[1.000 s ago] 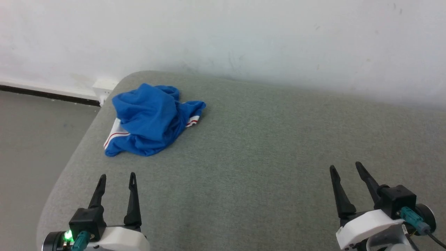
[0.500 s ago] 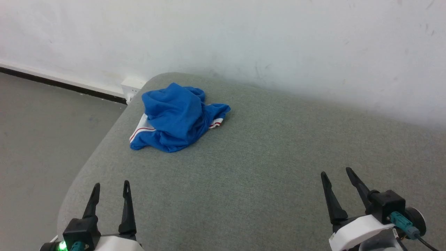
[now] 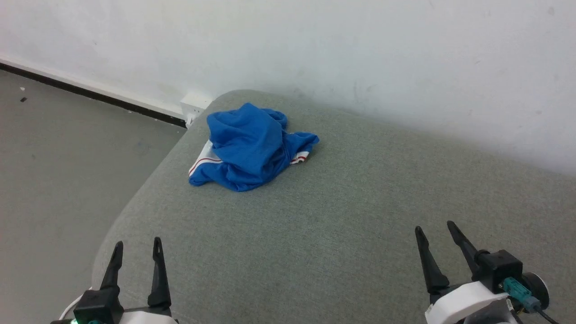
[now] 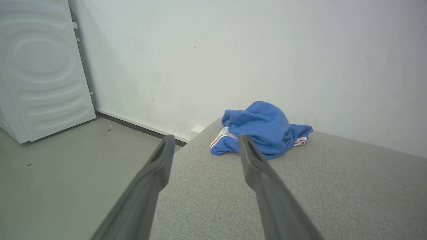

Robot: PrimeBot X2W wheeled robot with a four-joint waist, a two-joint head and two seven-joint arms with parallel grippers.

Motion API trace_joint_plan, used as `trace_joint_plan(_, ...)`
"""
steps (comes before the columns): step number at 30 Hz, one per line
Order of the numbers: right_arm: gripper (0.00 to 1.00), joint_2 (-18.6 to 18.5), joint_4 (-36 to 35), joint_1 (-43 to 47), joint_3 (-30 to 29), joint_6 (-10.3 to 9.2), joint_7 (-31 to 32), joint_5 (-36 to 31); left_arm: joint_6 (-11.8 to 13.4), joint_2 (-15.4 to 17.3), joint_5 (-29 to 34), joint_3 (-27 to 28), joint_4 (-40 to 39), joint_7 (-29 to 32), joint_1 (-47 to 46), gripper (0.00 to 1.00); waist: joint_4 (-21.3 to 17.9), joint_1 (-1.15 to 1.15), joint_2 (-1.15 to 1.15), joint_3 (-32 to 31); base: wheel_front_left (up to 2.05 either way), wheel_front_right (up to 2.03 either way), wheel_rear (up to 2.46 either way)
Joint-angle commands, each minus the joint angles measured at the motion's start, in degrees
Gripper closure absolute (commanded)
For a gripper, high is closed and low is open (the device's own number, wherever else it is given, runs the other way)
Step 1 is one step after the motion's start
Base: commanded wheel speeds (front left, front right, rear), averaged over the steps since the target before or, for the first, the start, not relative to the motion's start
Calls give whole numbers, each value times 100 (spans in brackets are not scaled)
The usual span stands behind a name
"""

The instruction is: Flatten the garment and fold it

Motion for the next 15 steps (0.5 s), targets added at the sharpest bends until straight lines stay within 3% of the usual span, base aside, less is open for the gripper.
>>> trace_joint_plan(1,0,15,33,-10,2,-5,-59,-13,22,-22,-54,30,-30,-70,79,0,34,0,0,4,0,0,0)
trace_joint_plan(15,0,18,214,-29,9,-5,-227,-7,-20,-25,-112,128,-32,-238,140,0,307,0,0,-24,0,0,0)
